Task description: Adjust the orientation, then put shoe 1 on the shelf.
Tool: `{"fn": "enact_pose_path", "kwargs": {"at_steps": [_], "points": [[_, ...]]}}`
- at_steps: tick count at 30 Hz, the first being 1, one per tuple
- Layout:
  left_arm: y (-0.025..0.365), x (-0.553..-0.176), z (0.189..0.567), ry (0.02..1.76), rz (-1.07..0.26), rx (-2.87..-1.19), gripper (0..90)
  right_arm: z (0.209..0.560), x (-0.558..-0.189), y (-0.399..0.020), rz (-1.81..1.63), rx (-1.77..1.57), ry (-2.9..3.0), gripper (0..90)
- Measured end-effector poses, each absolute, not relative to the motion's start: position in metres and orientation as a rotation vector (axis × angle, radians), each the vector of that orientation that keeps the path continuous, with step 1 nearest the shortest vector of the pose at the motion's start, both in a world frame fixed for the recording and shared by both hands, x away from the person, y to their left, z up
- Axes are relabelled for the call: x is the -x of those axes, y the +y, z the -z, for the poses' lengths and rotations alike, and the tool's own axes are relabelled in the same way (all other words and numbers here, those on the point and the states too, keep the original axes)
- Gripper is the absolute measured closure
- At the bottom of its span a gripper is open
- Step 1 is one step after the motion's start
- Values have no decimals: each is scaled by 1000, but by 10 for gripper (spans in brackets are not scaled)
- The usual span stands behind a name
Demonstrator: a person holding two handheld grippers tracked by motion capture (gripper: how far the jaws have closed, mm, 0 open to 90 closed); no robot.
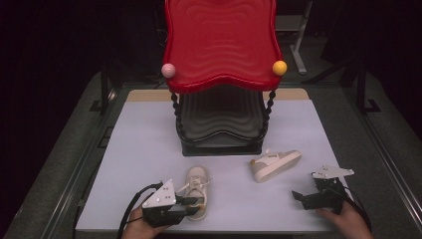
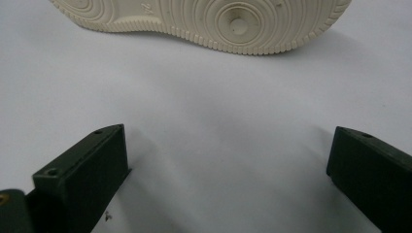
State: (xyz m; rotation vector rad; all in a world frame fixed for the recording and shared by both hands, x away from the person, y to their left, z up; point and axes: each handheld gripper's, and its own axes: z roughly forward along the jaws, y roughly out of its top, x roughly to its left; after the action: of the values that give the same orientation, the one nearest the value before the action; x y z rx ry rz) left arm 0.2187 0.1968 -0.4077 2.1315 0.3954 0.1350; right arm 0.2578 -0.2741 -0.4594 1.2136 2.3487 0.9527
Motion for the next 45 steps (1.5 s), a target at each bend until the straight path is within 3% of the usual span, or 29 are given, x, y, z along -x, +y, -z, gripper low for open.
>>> {"fn": "enact_pose_path", "kwargs": {"at_steps": [13,27,31,45], "points": [[158,-251,409,392,-125,-2106,761,459,-258,-274,-953,-1214,2348,6],[159,-246,415,452,-94,-2137,628,459,-258,-274,-952,-1213,2349,6],[157,-248,417,459,-92,-2150,702,459,-258,-274,-953,-1213,2348,6],[158,-253,408,492,-43,-2156,759,459,-258,-274,-953,-1214,2348,6]]}}
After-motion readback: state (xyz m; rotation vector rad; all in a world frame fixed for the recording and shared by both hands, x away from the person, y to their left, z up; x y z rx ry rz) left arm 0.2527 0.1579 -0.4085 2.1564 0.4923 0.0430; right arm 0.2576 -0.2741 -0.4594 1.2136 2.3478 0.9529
